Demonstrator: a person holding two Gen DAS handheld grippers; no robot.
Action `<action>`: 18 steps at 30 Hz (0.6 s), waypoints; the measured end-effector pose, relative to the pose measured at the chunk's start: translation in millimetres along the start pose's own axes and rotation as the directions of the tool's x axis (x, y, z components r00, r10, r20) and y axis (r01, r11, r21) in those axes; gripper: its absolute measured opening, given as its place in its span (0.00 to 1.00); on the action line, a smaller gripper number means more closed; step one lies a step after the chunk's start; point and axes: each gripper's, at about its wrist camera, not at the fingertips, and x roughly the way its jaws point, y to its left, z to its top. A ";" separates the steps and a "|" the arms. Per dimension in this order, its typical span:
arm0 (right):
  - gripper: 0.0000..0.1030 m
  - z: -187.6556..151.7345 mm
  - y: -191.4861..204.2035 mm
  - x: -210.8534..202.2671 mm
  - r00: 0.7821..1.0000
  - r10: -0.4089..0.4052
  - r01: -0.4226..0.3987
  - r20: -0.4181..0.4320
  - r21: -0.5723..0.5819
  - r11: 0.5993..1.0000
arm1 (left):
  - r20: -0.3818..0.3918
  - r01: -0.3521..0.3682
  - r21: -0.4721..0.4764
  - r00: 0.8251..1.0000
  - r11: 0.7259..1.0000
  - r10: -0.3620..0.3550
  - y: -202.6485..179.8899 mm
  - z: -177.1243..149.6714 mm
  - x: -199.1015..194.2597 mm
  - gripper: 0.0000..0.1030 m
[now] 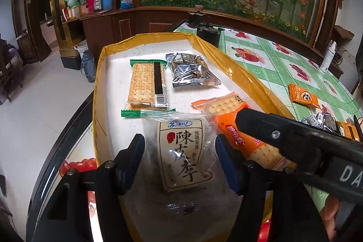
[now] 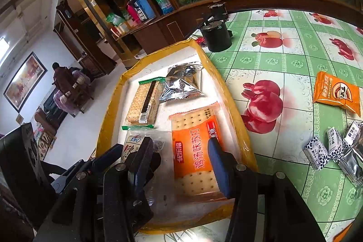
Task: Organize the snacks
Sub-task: 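Carry both packets into the white tray and open both grippers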
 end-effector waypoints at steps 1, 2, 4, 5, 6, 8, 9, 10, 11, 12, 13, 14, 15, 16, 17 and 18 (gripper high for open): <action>0.53 -0.1 -0.7 -1.2 1.000 0.004 -0.004 0.003 0.003 1.000 | 0.000 0.002 0.000 1.000 1.000 -0.002 0.0 -0.1 -0.2 0.64; 0.54 0.1 -2.5 -2.7 1.000 0.010 -0.010 0.008 0.010 1.000 | 0.000 0.008 0.001 1.000 1.000 -0.008 -0.1 -0.2 -0.5 0.66; 0.54 0.9 -5.3 -5.6 1.000 0.019 -0.020 0.016 0.021 1.000 | 0.006 0.014 0.007 1.000 1.000 -0.014 -1.8 -0.4 -1.5 0.70; 0.54 1.4 -6.7 -7.3 0.999 0.025 -0.026 0.022 0.026 0.999 | 0.010 0.013 0.009 1.000 1.000 -0.013 -2.5 -0.4 -2.4 0.71; 0.54 1.6 -7.6 -9.9 0.999 0.029 -0.029 0.029 0.028 0.999 | 0.013 0.017 0.009 1.000 1.000 -0.017 -3.2 -0.1 -3.6 0.72; 0.54 2.1 -8.3 -13.6 0.999 0.031 -0.032 0.039 0.029 0.999 | 0.020 0.020 0.002 1.000 1.000 -0.020 -2.9 0.5 -4.5 0.72; 0.54 2.4 -9.0 -16.2 0.998 0.035 -0.037 0.046 0.031 0.999 | 0.023 0.022 -0.001 0.999 1.000 -0.022 -3.1 0.9 -5.0 0.72; 0.54 2.3 -9.0 -18.0 0.998 0.038 -0.040 0.050 0.034 0.999 | 0.027 0.023 -0.004 0.999 1.000 -0.023 -3.1 0.8 -6.0 0.72; 0.54 2.7 -8.8 -19.1 0.998 0.039 -0.041 0.052 0.036 0.998 | 0.033 0.021 -0.006 0.999 1.000 -0.021 -2.6 1.0 -6.9 0.72; 0.54 2.8 -9.4 -20.3 0.998 0.040 -0.042 0.055 0.039 0.998 | 0.039 0.019 -0.008 0.999 1.000 -0.018 -2.2 1.0 -7.9 0.72; 0.54 2.6 -10.0 -21.2 0.998 0.039 -0.042 0.057 0.043 0.998 | 0.044 0.018 -0.011 0.999 1.000 -0.017 -1.4 1.1 -8.7 0.73; 0.54 2.5 -10.6 -21.6 0.998 0.039 -0.042 0.057 0.045 0.998 | 0.050 0.018 -0.017 0.999 1.000 -0.017 -0.3 1.3 -9.8 0.74; 0.54 2.3 -11.4 -21.9 0.998 0.039 -0.042 0.056 0.047 0.998 | 0.055 0.019 -0.022 0.998 1.000 -0.018 1.3 1.4 -10.7 0.75; 0.54 2.7 -12.5 -21.8 0.998 0.038 -0.041 0.055 0.048 0.998 | 0.058 0.022 -0.025 0.998 0.999 -0.020 1.9 2.2 -10.9 0.75; 0.54 2.7 -13.2 -22.5 0.998 0.036 -0.039 0.056 0.048 0.998 | 0.062 0.024 -0.028 0.998 0.999 -0.023 2.5 2.5 -11.5 0.75; 0.54 2.5 -13.8 -23.7 0.998 0.035 -0.038 0.058 0.049 0.998 | 0.066 0.025 -0.029 0.998 0.999 -0.023 2.3 3.1 -12.0 0.75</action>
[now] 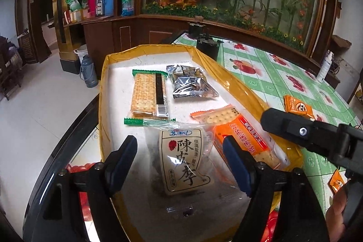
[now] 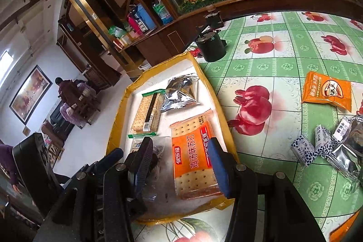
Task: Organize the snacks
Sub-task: 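Carry both packets into the white tray and open both grippers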
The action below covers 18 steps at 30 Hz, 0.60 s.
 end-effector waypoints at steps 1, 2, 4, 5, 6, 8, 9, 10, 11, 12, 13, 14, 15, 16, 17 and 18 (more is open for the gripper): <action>0.54 -0.1 0.1 -1.1 1.000 0.000 0.000 0.003 0.001 1.000 | 0.005 0.000 0.001 1.000 1.000 0.000 -0.3 0.5 -0.6 0.75; 0.54 0.2 -0.3 -2.6 1.000 0.001 -0.001 0.006 0.002 1.000 | 0.012 0.001 0.001 1.000 1.000 -0.001 -0.5 1.1 -1.5 0.75; 0.54 0.2 -0.3 -5.8 1.000 0.001 -0.001 0.015 0.003 1.000 | 0.030 0.001 0.004 1.000 1.000 -0.001 -0.3 1.6 -4.3 0.75; 0.54 0.2 -0.3 -7.8 1.000 0.001 -0.001 0.019 0.005 1.000 | 0.039 0.002 0.004 0.999 1.000 -0.003 -0.4 2.0 -5.6 0.75; 0.54 0.2 -0.1 -9.9 1.000 0.003 -0.003 0.022 0.006 1.000 | 0.047 0.004 0.003 0.999 1.000 -0.004 -0.6 2.3 -7.0 0.75; 0.54 -0.1 -0.3 -14.1 1.000 0.002 -0.002 0.031 0.008 1.000 | 0.060 0.009 0.001 0.998 1.000 -0.009 0.0 2.5 -9.2 0.75; 0.54 -0.3 -1.5 -16.4 0.999 -0.001 0.001 0.035 0.013 1.000 | 0.069 0.013 -0.002 0.998 1.000 -0.013 0.6 2.8 -11.2 0.75; 0.54 -1.3 -3.2 -20.0 0.999 0.003 -0.003 0.037 0.025 1.000 | 0.077 0.016 -0.007 0.997 1.000 -0.015 1.0 3.3 -12.8 0.75; 0.54 -2.6 -3.8 -23.0 0.999 0.009 -0.010 0.037 0.032 0.999 | 0.084 0.018 -0.010 0.996 1.000 -0.017 2.1 3.7 -14.0 0.75; 0.54 -4.7 -5.4 -28.4 0.999 0.019 -0.020 0.040 0.041 0.999 | 0.095 0.024 -0.016 0.995 1.000 -0.022 3.2 3.9 -16.3 0.75; 0.54 -7.5 -6.9 -34.4 0.999 0.018 -0.020 0.047 0.044 0.999 | 0.100 0.028 -0.020 0.995 0.999 -0.026 4.2 4.0 -17.6 0.75; 0.54 -10.4 -9.1 -39.9 0.998 0.010 -0.013 0.054 0.046 0.999 | 0.106 0.035 -0.023 0.994 0.999 -0.032 4.8 4.2 -18.9 0.75; 0.54 -13.5 -11.1 -45.0 0.998 0.005 -0.008 0.060 0.048 0.999 | 0.110 0.038 -0.025 0.993 0.999 -0.035 4.8 4.5 -20.0 0.75; 0.54 -18.7 -15.0 -53.4 0.998 0.000 -0.004 0.069 0.055 0.998 | 0.118 0.043 -0.027 0.992 0.999 -0.039 4.8 4.7 -21.7 0.75; 0.54 -21.8 -17.6 -58.7 0.997 -0.002 -0.003 0.072 0.061 0.998 | 0.123 0.045 -0.027 0.992 0.999 -0.042 4.1 5.0 -22.7 0.75; 0.54 -26.8 -20.5 -65.3 0.997 -0.003 -0.002 0.074 0.069 0.998 | 0.132 0.051 -0.026 0.990 0.998 -0.047 3.3 4.9 -24.9 0.75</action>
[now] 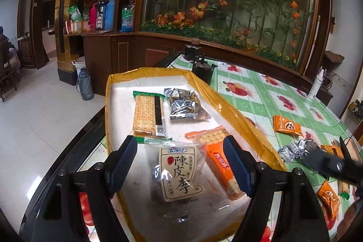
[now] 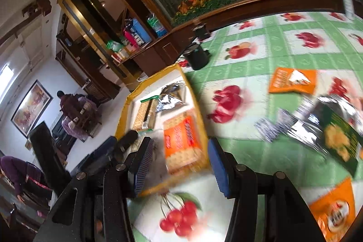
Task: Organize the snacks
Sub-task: 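Carry both packets into the white tray and open both grippers, then move left gripper to orange snack bag while right gripper approaches cracker pack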
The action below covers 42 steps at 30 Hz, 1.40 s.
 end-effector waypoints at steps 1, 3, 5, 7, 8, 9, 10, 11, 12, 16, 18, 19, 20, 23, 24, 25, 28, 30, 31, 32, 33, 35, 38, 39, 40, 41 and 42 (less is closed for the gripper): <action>0.54 -5.4 -4.6 -9.0 1.000 -0.005 0.005 0.003 0.005 1.000 | 0.010 0.008 0.000 1.000 1.000 -0.008 -0.4 0.1 -2.3 0.75; 0.54 -13.0 -11.9 -24.6 1.000 -0.022 0.022 0.013 0.006 1.000 | 0.030 0.024 -0.003 0.999 1.000 -0.024 -1.7 0.4 -7.9 0.75; 0.53 -19.0 -22.6 -41.4 0.999 -0.046 0.046 0.020 0.011 0.999 | 0.052 0.034 -0.007 0.998 0.999 -0.034 -3.8 0.8 -15.2 0.75; 0.53 -23.3 -38.9 -62.9 0.997 -0.073 0.072 0.036 0.040 0.997 | 0.063 0.040 0.004 0.997 0.999 -0.041 -10.1 -2.1 -23.6 0.75; 0.53 -23.9 -47.6 -73.1 0.995 -0.089 0.086 0.044 0.056 0.995 | 0.065 0.052 0.010 0.997 0.999 -0.053 -15.0 -3.8 -28.0 0.75; 0.53 -24.7 -55.9 -82.8 0.993 -0.110 0.106 0.050 0.069 0.992 | 0.060 0.070 0.016 0.996 0.997 -0.071 -20.0 -5.4 -31.9 0.75; 0.53 -25.7 -65.5 -94.0 0.989 -0.139 0.135 0.055 0.084 0.987 | 0.046 0.102 0.028 0.994 0.994 -0.103 -28.8 -7.5 -36.4 0.75; 0.53 -26.9 -73.3 -102.1 0.985 -0.162 0.155 0.060 0.096 0.983 | 0.036 0.130 0.039 0.991 0.991 -0.132 -36.9 -8.5 -39.8 0.75; 0.53 -29.3 -83.1 -112.6 0.980 -0.189 0.181 0.067 0.113 0.977 | 0.027 0.156 0.053 0.987 0.986 -0.157 -46.1 -10.3 -44.1 0.75; 0.53 -43.1 -117.0 -136.3 0.967 -0.250 0.237 0.049 0.188 0.953 | -0.055 0.279 0.088 0.960 0.956 -0.275 -81.2 -17.7 -50.2 0.75; 0.53 -50.7 -128.3 -137.3 0.972 -0.235 0.223 0.026 0.222 0.949 | -0.129 0.348 0.091 0.933 0.933 -0.335 -99.7 -24.0 -45.8 0.75; 0.53 -52.4 -132.2 -136.2 0.973 -0.229 0.219 0.013 0.231 0.948 | -0.165 0.375 0.089 0.919 0.923 -0.357 -106.7 -27.7 -42.8 0.75; 0.53 -54.7 -134.9 -133.2 0.974 -0.226 0.221 -0.006 0.239 0.946 | -0.195 0.396 0.082 0.906 0.915 -0.375 -111.4 -31.5 -40.9 0.75; 0.53 -58.4 -133.2 -122.8 0.972 -0.230 0.234 -0.044 0.223 0.946 | -0.280 0.446 0.059 0.866 0.893 -0.414 -124.7 -41.7 -33.5 0.75; 0.53 -59.7 -131.0 -119.1 0.972 -0.228 0.234 -0.053 0.215 0.948 | -0.297 0.453 0.058 0.858 0.889 -0.418 -127.6 -44.8 -32.5 0.75; 0.53 -61.4 -128.5 -115.8 0.973 -0.221 0.229 -0.060 0.210 0.951 | -0.309 0.455 0.060 0.855 0.888 -0.417 -130.0 -47.6 -32.6 0.75; 0.53 -65.1 -120.4 -106.2 0.988 -0.134 0.148 -0.083 0.197 0.969 | -0.336 0.467 0.060 0.842 0.882 -0.423 -135.7 -54.4 -33.9 0.75; 0.53 -67.0 -120.3 -108.7 0.994 -0.082 0.095 -0.068 0.217 0.972 | -0.354 0.477 0.069 0.833 0.876 -0.426 -143.5 -57.3 -34.1 0.77; 0.53 -67.3 -121.3 -112.1 0.994 -0.090 0.101 -0.059 0.222 0.970 | -0.365 0.483 0.078 0.828 0.872 -0.426 -147.4 -58.2 -33.4 0.80; 0.53 -66.7 -123.6 -117.2 0.992 -0.113 0.121 -0.047 0.224 0.967 | -0.375 0.488 0.084 0.823 0.869 -0.427 -150.1 -59.1 -33.1 0.82; 0.53 -66.6 -125.5 -121.7 0.990 -0.134 0.139 -0.036 0.226 0.964 | -0.394 0.502 0.091 0.811 0.860 -0.432 -158.4 -61.7 -32.1 0.83; 0.55 -65.3 -133.7 -134.4 0.985 -0.173 0.170 -0.008 0.248 0.954 | -0.423 0.517 0.109 0.797 0.849 -0.431 -172.5 -66.4 -29.9 0.83; 0.55 -63.1 -147.0 -152.7 0.977 -0.213 0.197 0.025 0.291 0.936 | -0.449 0.508 0.171 0.803 0.844 -0.392 -196.2 -75.4 -25.3 0.84; 0.55 -62.1 -150.2 -159.5 0.972 -0.234 0.212 0.038 0.299 0.930 | -0.459 0.499 0.190 0.806 0.845 -0.373 -202.8 -79.0 -22.5 0.84; 0.55 -61.1 -152.5 -164.2 0.967 -0.251 0.226 0.046 0.303 0.926 | -0.469 0.487 0.205 0.810 0.849 -0.351 -209.1 -82.4 -18.9 0.84; 0.56 -60.7 -155.9 -170.5 0.959 -0.279 0.250 0.053 0.311 0.917 | -0.479 0.478 0.218 0.812 0.851 -0.334 -214.6 -86.6 -15.1 0.84; 0.58 -60.7 -159.4 -176.5 0.948 -0.312 0.279 0.058 0.321 0.905 | -0.485 0.474 0.226 0.812 0.851 -0.323 -217.0 -88.1 -12.4 0.84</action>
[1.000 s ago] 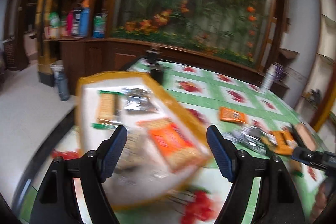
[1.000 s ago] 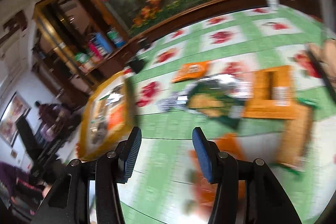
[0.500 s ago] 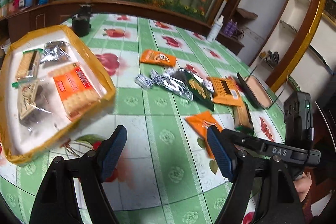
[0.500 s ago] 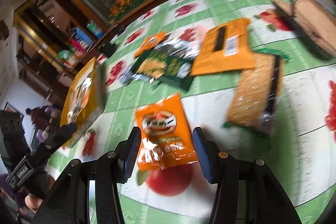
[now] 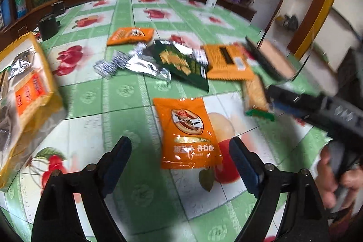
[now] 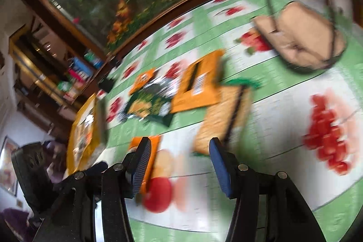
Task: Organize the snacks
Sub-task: 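Move left gripper to orange snack bag while right gripper approaches cracker pack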
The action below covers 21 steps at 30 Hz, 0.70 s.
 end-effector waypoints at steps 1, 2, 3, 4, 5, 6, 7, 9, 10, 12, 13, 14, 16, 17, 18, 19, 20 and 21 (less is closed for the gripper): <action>0.63 2.1 -3.7 -3.7 0.999 -0.029 0.029 0.014 0.006 1.000 | -0.014 -0.013 0.011 1.000 1.000 0.013 -4.8 0.6 7.6 0.84; 0.69 4.1 -7.0 -6.4 0.998 -0.058 0.057 0.029 0.010 0.998 | -0.024 -0.023 0.020 0.999 1.000 0.023 -7.6 1.7 12.8 0.84; 0.71 5.9 -9.5 -7.6 0.996 -0.081 0.081 0.037 0.012 0.997 | -0.029 -0.030 0.027 0.999 0.999 0.031 -10.0 1.9 16.2 0.84; 0.72 7.6 -12.6 -7.2 0.992 -0.116 0.115 0.040 0.017 0.993 | -0.021 -0.042 0.042 0.999 0.998 0.043 -14.3 3.0 20.5 0.84; 0.72 9.1 -15.6 -6.4 0.991 -0.131 0.130 0.037 0.022 0.991 | -0.009 -0.058 0.054 0.998 0.997 0.059 -17.3 3.8 22.8 0.84; 0.72 10.6 -17.5 -3.5 0.990 -0.138 0.137 0.029 0.025 0.990 | -0.005 -0.081 0.067 0.997 0.994 0.081 -20.2 4.7 26.1 0.84; 0.72 11.7 -17.7 0.6 0.990 -0.142 0.142 0.017 0.023 0.990 | 0.003 -0.101 0.079 0.995 0.992 0.101 -22.8 5.2 28.2 0.79; 0.72 13.8 -15.9 8.6 0.986 -0.166 0.166 -0.003 0.016 0.986 | 0.038 -0.149 0.107 0.989 0.983 0.146 -26.4 4.5 30.0 0.61; 0.72 14.6 -14.6 12.1 0.985 -0.173 0.173 -0.007 0.011 0.985 | 0.048 -0.159 0.111 0.987 0.981 0.154 -25.9 4.7 29.6 0.60; 0.72 15.9 -9.3 20.8 0.979 -0.201 0.201 -0.014 -0.019 0.979 | 0.053 -0.128 0.085 0.991 0.988 0.124 -18.3 6.1 26.8 0.57; 0.72 16.5 -7.2 24.5 0.975 -0.221 0.220 -0.016 -0.031 0.975 | 0.055 -0.116 0.071 0.992 0.991 0.113 -14.4 7.1 25.8 0.57; 0.72 17.5 -4.4 29.4 0.970 -0.241 0.240 -0.017 -0.047 0.970 | 0.057 -0.110 0.061 0.993 0.992 0.107 -11.8 8.1 25.4 0.57; 0.72 19.1 -0.2 35.4 0.962 -0.274 0.272 -0.010 -0.076 0.959 | 0.063 -0.101 0.030 0.993 0.994 0.099 -2.8 8.9 23.0 0.57; 0.72 19.5 2.5 38.1 0.954 -0.299 0.297 -0.007 -0.094 0.950 | 0.065 -0.098 0.021 0.993 0.995 0.096 0.1 9.3 22.0 0.57; 0.72 18.6 4.7 39.3 0.949 -0.314 0.312 -0.004 -0.108 0.944 | 0.067 -0.099 0.012 0.993 0.995 0.098 3.1 9.7 21.4 0.57; 0.72 18.2 6.1 41.0 0.946 -0.325 0.322 -0.001 -0.123 0.939 | 0.069 -0.103 0.003 0.992 0.995 0.102 6.0 9.6 20.6 0.57; 0.71 17.0 7.9 42.2 0.942 -0.336 0.333 0.003 -0.143 0.932 | 0.070 -0.109 -0.003 0.992 0.994 0.109 7.8 10.1 20.5 0.57; 0.69 15.2 10.0 42.9 0.935 -0.354 0.350 0.008 -0.167 0.922 | 0.069 -0.117 -0.006 0.991 0.993 0.117 9.8 10.0 20.0 0.57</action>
